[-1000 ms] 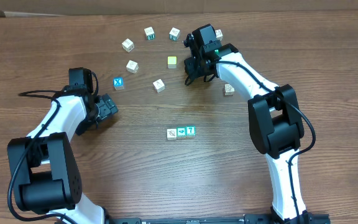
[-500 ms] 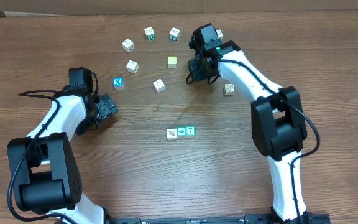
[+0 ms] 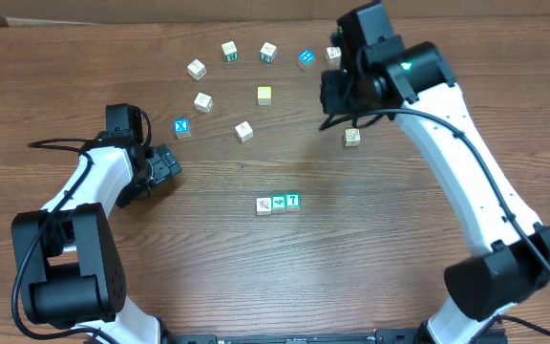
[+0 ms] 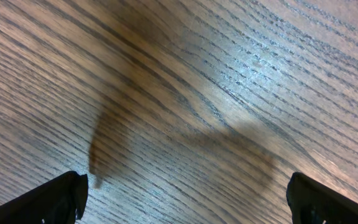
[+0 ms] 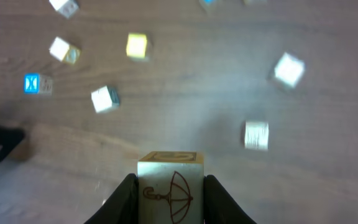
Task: Form a horizontal line
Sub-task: 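Carry the held umbrella block down toward the right end of the row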
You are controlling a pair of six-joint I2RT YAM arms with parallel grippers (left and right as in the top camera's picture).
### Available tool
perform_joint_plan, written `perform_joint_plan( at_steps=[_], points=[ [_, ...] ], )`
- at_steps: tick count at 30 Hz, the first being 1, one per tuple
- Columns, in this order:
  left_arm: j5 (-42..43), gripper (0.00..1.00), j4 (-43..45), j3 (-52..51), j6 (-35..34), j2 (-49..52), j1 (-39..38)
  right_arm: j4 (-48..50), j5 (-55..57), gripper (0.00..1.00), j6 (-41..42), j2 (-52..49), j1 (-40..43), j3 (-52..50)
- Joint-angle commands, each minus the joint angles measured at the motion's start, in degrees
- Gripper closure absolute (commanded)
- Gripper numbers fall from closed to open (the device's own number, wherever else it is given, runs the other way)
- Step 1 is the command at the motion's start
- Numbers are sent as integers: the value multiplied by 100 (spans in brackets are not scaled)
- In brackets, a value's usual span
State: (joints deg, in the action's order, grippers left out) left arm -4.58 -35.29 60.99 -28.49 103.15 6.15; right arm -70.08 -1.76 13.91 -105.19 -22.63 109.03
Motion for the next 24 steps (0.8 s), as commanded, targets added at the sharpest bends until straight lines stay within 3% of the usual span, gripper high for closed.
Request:
perform_joint_plan(
  at_steps=[1,15,24],
  points=[
    [-33,0,0,-22,20,66,17,-361,-133,74,439,-68,-13,-31],
    [-33,0,0,-22,20,66,20,-221,-129,75,1464,-70,-15,-1521],
    [-33,0,0,-22,20,66,20,424,-131,75,1539,-70,-28,-2496]
  ],
)
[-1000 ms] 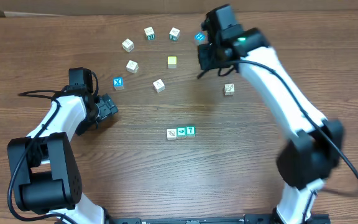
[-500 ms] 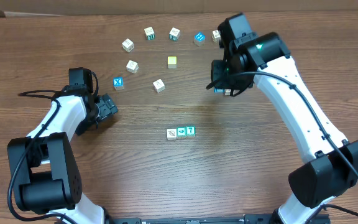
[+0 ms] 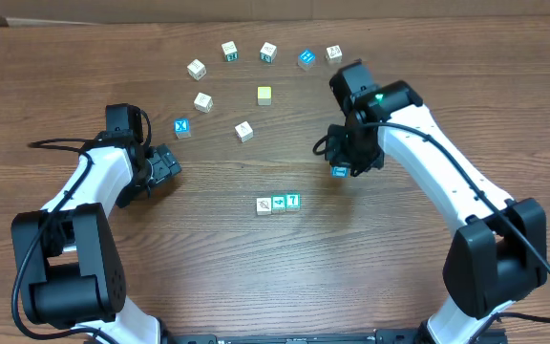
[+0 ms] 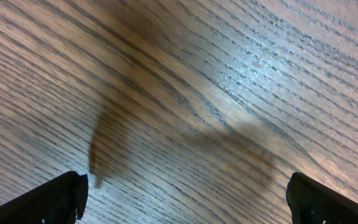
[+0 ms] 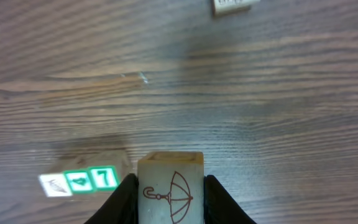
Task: Form a horizontal line
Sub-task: 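Carry the held umbrella block down toward the right end of the row, then lower the umbrella block onto the table right of the green 7 block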
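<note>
A row of three blocks [image 3: 278, 204] lies side by side at mid-table; in the right wrist view the row [image 5: 79, 180] shows two green-framed faces and a white one. My right gripper [image 3: 342, 164] hangs just right of and behind that row, shut on a pale wooden block with an umbrella drawing [image 5: 170, 190]. My left gripper [image 3: 163, 164] rests low at the left, open, with only bare wood between its fingers [image 4: 55, 199].
Several loose blocks are scattered in an arc at the back: a yellow one [image 3: 264, 95], a blue X block [image 3: 181, 127], a blue one [image 3: 306, 58] and pale ones such as [image 3: 244, 131]. Another pale block [image 5: 235, 5] lies beyond the right gripper.
My right gripper, still holding the umbrella block, has moved from the back among the scattered blocks to the front, close to the right end of the three-block row. The left arm has stayed put.
</note>
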You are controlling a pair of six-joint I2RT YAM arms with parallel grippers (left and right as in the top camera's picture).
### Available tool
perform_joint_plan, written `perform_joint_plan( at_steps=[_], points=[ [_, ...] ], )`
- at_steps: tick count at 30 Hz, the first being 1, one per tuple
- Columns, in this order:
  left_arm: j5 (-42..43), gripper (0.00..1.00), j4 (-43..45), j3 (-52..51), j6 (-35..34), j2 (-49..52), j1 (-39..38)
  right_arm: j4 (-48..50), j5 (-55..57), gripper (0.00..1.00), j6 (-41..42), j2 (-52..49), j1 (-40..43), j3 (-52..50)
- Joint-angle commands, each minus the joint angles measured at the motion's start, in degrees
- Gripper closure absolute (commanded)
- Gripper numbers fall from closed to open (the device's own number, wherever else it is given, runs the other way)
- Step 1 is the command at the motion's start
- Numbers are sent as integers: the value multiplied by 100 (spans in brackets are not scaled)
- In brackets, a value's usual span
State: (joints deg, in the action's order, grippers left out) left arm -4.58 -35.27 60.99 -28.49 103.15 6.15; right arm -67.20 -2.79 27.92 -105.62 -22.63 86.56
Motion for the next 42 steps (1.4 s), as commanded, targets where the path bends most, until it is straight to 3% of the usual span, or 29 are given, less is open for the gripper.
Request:
perform_joint_plan(
  at_steps=[1,16,42],
  points=[
    [-33,0,-2,-22,20,66,20,212,-24,75,184,-26,-28,-330],
    [-33,1,-2,-22,20,66,20,951,37,75,236,-24,-31,-940],
    [-33,0,-2,-22,20,66,20,1080,315,75,234,-37,-149,-949]
  ],
)
